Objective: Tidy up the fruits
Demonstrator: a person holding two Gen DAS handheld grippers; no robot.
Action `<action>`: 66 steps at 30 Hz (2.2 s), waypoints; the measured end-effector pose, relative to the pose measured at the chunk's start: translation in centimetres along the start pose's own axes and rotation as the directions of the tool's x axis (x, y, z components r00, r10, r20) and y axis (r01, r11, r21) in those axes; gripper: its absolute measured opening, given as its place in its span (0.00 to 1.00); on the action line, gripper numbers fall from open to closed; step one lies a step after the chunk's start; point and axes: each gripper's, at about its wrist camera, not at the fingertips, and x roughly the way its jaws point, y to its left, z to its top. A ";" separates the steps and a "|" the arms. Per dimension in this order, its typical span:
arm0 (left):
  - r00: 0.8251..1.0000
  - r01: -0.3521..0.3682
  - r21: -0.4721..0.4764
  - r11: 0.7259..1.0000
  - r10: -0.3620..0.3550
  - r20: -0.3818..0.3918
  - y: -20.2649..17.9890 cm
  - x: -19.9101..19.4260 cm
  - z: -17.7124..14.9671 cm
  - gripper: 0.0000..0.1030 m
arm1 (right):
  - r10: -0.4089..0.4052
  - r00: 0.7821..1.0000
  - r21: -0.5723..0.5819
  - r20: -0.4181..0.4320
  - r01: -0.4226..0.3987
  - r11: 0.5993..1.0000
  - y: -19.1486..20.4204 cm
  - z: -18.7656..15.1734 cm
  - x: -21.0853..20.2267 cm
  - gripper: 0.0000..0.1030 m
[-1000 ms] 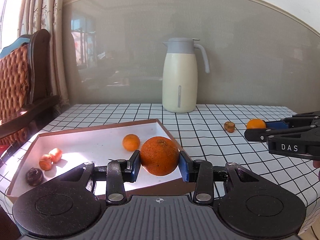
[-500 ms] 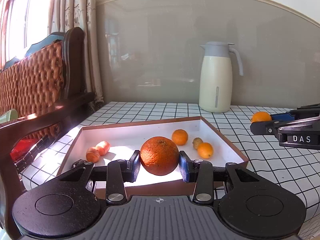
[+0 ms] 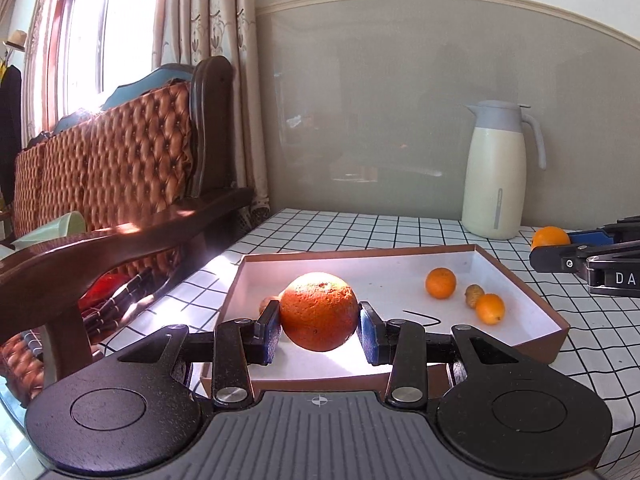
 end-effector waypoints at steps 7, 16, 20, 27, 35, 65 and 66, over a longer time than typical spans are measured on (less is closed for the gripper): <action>0.999 -0.025 -0.017 1.000 0.026 0.023 1.3 0.7 0.9 0.39 | -0.006 1.000 -0.005 0.019 0.006 1.000 0.9 0.9 0.9 0.22; 0.998 -0.041 -0.021 0.999 0.041 0.045 2.0 2.4 2.4 0.39 | -0.070 0.995 0.036 0.072 0.067 0.997 -0.8 2.6 1.3 0.22; 0.998 -0.044 -0.026 0.999 0.045 0.046 2.2 3.5 3.1 0.39 | -0.084 0.994 0.045 0.074 0.081 0.996 -1.5 2.8 1.7 0.22; 0.998 -0.045 -0.040 0.998 0.046 0.042 2.4 5.4 3.9 0.39 | -0.100 0.992 0.061 0.074 0.096 0.994 -2.3 3.3 2.9 0.22; 0.999 -0.050 -0.045 0.998 0.051 0.020 2.6 7.7 4.4 0.39 | -0.117 0.991 0.064 0.061 0.113 0.992 -3.4 3.8 5.2 0.22; 0.994 -0.061 -0.034 0.998 0.058 -0.092 4.0 14.9 4.7 0.39 | -0.110 0.993 0.078 -0.038 0.112 0.991 -4.9 3.5 10.0 0.22; 0.994 -0.062 -0.032 0.998 0.059 -0.097 4.0 15.2 4.7 0.39 | -0.109 0.993 0.075 -0.043 0.112 0.991 -4.9 3.4 10.2 0.22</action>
